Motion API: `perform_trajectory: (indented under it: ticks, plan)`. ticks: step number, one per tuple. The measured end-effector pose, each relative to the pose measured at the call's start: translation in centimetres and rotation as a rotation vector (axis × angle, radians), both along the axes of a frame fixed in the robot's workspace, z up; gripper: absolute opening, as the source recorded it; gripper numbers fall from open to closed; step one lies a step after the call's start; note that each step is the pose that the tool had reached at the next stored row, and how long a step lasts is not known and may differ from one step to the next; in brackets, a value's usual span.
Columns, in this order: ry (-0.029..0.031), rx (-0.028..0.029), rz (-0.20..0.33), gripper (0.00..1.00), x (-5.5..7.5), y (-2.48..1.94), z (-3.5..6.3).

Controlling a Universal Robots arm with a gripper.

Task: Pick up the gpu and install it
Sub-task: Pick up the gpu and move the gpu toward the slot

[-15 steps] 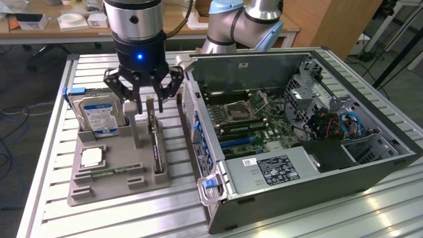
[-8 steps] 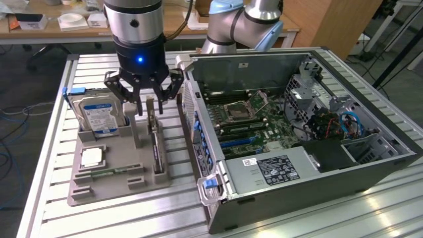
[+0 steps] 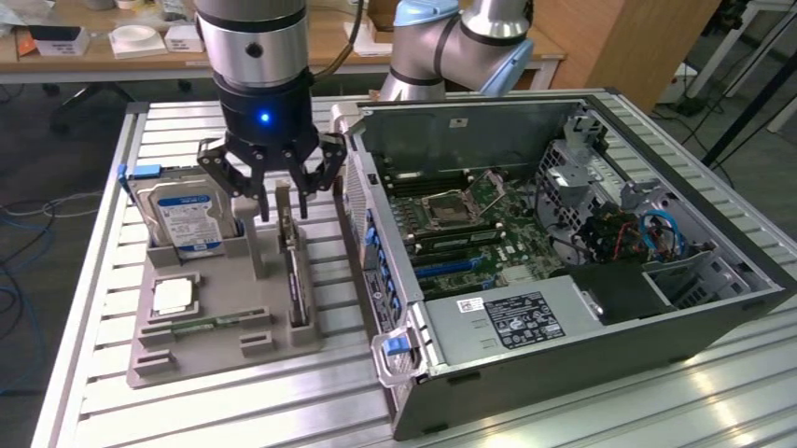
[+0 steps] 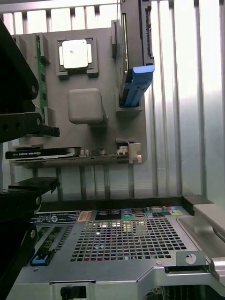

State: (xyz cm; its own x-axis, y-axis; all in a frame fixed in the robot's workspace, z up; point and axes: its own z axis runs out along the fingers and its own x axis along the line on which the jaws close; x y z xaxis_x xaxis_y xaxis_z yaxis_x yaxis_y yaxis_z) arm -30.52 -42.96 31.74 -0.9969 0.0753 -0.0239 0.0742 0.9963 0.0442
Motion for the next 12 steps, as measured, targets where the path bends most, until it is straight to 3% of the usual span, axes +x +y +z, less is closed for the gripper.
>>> perform_trajectory:
  ticks: [12]
  plan:
    - [0.0000, 0.0000, 0.000, 0.47, 0.00, -0.60, -0.63]
